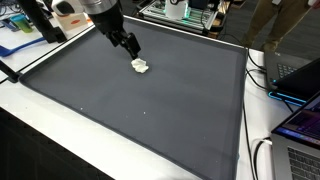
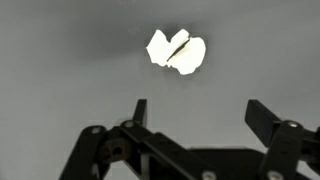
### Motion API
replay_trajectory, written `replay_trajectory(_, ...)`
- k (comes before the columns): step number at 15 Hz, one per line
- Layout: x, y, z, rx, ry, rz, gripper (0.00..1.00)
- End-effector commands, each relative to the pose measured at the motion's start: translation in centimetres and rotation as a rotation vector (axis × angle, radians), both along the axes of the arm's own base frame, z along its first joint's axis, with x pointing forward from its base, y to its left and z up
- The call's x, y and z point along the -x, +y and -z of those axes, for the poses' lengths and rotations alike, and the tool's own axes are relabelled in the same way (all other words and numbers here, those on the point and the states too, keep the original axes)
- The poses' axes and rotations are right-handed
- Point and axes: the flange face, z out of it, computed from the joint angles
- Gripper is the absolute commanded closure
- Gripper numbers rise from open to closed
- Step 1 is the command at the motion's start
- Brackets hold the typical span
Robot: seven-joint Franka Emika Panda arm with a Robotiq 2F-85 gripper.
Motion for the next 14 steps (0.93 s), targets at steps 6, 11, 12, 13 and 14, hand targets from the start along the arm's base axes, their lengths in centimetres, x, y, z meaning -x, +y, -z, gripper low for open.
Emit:
replay_trajectory(6, -3.6, -2.7, 3.2, -0.091, 0.137, 0.01, 0.0)
replay_trajectory(11, -4.6, -2.9, 4.8, -0.092, 0.238, 0.013, 0.0)
replay_trajectory(12, -4.7, -2.8, 5.1, -0.095, 0.251, 0.016, 0.0)
replay_trajectory(13, -5.1, -2.9, 5.2, -0.1, 0.255, 0.033, 0.0)
replay_trajectory(14, -4.2, -2.8, 4.7, -0.072, 0.232, 0.008, 0.0)
